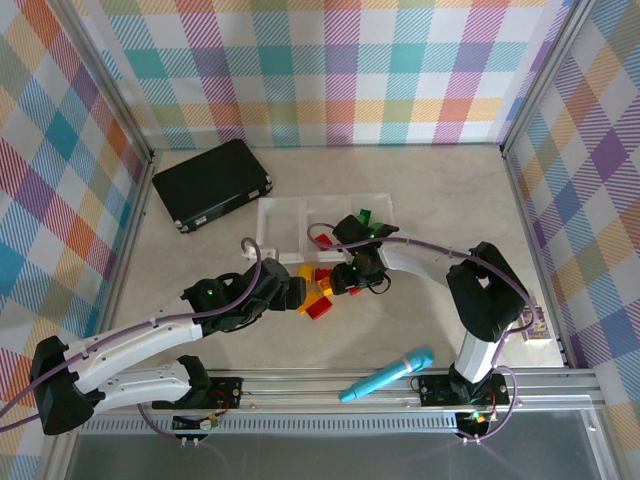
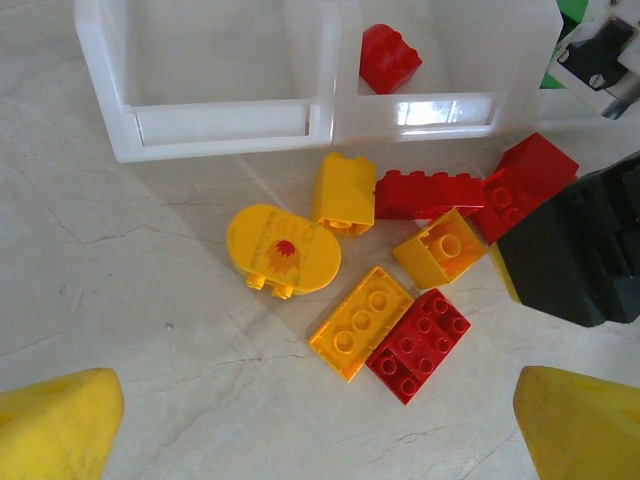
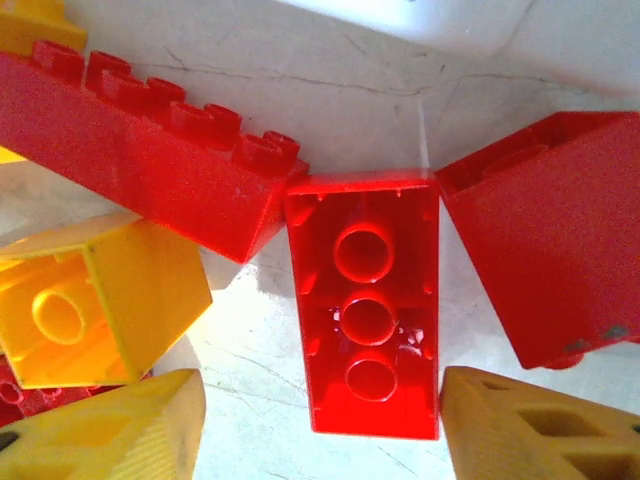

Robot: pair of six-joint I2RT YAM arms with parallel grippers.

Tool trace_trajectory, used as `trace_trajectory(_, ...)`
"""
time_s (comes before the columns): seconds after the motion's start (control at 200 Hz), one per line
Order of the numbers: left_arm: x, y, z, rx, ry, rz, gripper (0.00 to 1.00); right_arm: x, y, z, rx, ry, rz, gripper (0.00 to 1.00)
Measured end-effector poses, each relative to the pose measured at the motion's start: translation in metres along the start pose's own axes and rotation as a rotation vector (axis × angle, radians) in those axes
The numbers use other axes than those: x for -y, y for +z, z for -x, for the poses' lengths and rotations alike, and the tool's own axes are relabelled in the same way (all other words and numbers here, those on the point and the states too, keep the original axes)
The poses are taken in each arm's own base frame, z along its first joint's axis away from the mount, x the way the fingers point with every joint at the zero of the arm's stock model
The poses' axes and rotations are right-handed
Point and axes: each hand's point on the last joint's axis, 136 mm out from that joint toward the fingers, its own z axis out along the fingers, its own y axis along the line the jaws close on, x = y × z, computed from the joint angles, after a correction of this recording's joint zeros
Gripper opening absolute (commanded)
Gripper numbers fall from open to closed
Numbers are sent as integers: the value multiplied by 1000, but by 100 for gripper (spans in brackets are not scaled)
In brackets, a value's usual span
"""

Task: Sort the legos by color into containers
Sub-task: Pick up the lego from the bottom-center of the table.

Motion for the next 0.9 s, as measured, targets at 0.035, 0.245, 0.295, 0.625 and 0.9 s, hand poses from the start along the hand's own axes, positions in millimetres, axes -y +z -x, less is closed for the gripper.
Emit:
trace_trajectory(0.035,0,0,-1,-1,0,1,100,0,1,1,1,-1,-6,61)
trace_trajectory(0.245,-1,1,-2,-3,-6,3,100,5,8,4,-13,-15,-77,61)
trace_trajectory(0.295,-1,0,-2,-2,-7,2,100,6,10,6,-13,-21,-96,61)
trace_trajectory(0.625,-3,1,-3,-3,-13,4,100,17,22,5,-38,-49,-222,44)
trace_trajectory(0.9,-5,-1,-1,11,-15,10,100,21,17,1,-40,-63,-262,25)
